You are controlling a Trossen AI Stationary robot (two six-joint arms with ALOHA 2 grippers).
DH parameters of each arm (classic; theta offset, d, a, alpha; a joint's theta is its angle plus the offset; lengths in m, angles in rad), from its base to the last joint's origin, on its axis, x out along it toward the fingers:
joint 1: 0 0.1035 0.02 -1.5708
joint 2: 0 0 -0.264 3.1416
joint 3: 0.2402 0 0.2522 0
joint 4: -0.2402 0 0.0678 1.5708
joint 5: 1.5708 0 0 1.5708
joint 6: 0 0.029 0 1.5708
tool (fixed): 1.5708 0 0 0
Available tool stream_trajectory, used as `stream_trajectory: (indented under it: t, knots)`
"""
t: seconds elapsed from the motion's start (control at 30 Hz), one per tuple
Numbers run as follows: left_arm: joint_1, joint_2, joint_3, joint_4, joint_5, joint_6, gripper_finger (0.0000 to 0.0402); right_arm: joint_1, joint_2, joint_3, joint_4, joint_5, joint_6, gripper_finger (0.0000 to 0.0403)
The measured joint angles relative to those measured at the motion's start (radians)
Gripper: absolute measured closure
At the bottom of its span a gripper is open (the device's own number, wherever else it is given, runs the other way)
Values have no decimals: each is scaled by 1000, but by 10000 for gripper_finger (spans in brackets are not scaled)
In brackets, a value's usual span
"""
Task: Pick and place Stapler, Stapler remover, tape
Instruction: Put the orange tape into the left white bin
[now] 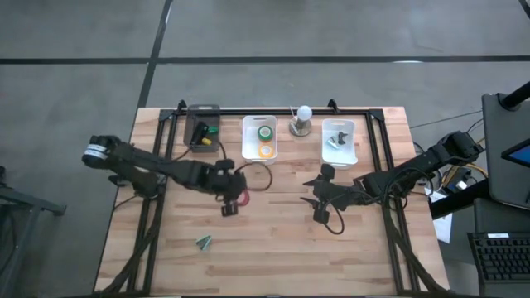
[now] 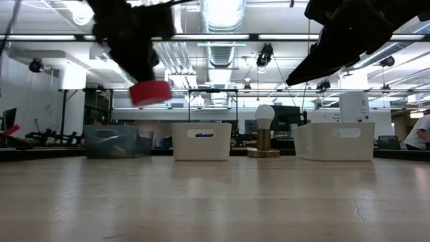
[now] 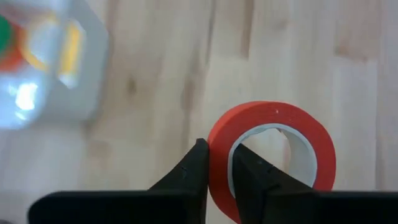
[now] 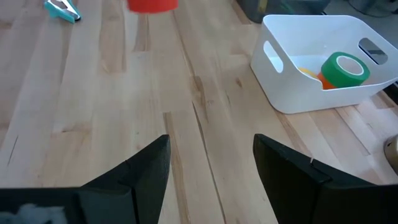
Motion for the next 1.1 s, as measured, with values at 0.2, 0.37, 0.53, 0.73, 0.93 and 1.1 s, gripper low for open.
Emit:
stream_trajectory:
  t: [0.2,0.37,0.53,0.73,0.93,1.1]
  knots:
    - [111,0,146,-24,0,154,358,0,0,0,0,0,-7,177]
    - [227,2,266,-20,-1,248,331,0,0,0,-1,0,-8,177]
    - [356,2,325,105,26,253,334,0,0,0,-1,1,-16,177]
    - [483,12,320,213,95,255,351,0,0,-1,0,2,-16,177]
    - [572,106,323,305,96,83,346,-6,0,-14,2,2,-23,177]
    - [601,237,323,276,104,71,348,-10,0,-20,4,2,-18,177]
